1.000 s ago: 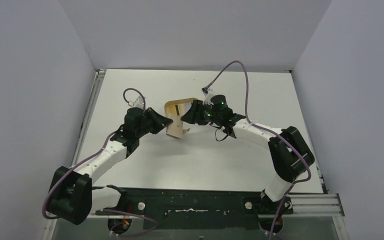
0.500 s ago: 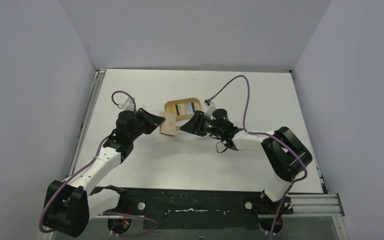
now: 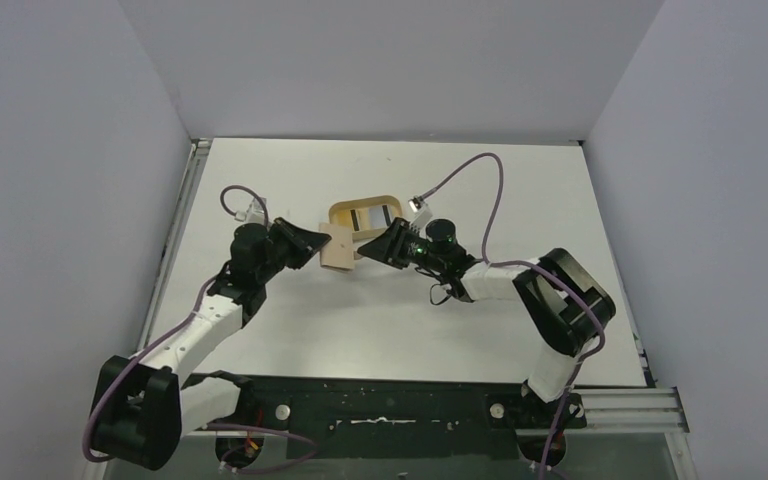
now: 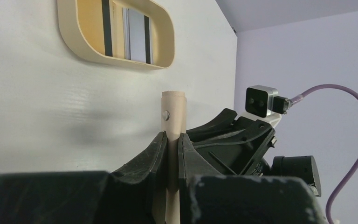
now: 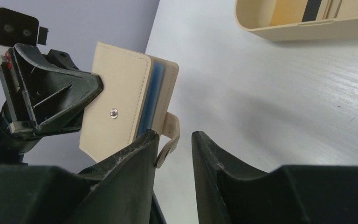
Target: Take the credit cards out of the card holder
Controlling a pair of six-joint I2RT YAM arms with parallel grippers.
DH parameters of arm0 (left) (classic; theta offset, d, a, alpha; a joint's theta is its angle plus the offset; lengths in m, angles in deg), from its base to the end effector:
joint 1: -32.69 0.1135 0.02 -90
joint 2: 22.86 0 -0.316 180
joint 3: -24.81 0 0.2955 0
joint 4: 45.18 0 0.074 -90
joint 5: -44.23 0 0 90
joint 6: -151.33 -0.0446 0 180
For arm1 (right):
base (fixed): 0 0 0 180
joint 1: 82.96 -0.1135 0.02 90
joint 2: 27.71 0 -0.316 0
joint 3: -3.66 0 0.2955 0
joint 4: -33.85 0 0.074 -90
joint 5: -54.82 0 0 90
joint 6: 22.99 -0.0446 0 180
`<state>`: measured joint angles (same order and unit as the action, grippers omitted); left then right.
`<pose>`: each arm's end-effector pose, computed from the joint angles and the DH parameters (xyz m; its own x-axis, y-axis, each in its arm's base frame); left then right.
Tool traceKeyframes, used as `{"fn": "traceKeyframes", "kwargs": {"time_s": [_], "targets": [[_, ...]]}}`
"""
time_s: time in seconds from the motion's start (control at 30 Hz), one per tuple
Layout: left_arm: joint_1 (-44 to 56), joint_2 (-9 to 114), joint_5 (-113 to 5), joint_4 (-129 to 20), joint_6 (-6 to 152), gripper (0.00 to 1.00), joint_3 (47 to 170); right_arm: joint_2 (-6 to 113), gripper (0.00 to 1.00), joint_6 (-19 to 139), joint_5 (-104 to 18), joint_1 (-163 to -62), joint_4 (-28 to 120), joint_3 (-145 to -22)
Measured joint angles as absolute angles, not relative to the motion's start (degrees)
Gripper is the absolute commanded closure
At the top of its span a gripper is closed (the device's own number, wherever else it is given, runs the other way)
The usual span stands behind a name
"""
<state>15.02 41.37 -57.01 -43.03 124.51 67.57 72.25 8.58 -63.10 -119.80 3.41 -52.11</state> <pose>0.2534 -0.0899 0.2510 -0.5643 -0.7389 -0.3682 -0.0679 0.4861 -0.8713 0.3050 0.2546 0.1918 -0.8611 0.2955 -0.4137 -0.3059 0.3489 0.8859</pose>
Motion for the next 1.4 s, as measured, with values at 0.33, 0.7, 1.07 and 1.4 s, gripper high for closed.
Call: {"fn": "traceKeyframes", "kwargs": {"time_s": [0.33, 0.7, 1.07, 1.4], "targets": [[15.9, 44.2, -59.5, -36.8, 128.2, 1.00, 65.8, 75.2, 0.71, 6.4, -63.1, -119.8, 0.6, -52.5], [16.7, 44.9, -61.1, -33.9, 129.8, 1.00, 65.4, 78.7, 1.00, 4.1, -63.5, -119.8, -2.9, -53.8], [17.0, 50.2, -63.7, -30.8, 130.1, 0.57, 65.3, 78.7, 1.00, 3.4, -67.0, -116.7, -5.1, -53.0], [14.0, 61.9, -67.0, -28.8, 128.0, 0.41, 66.0, 74.4, 1.00, 7.5, -71.1, -111.9, -1.9, -49.0]]}}
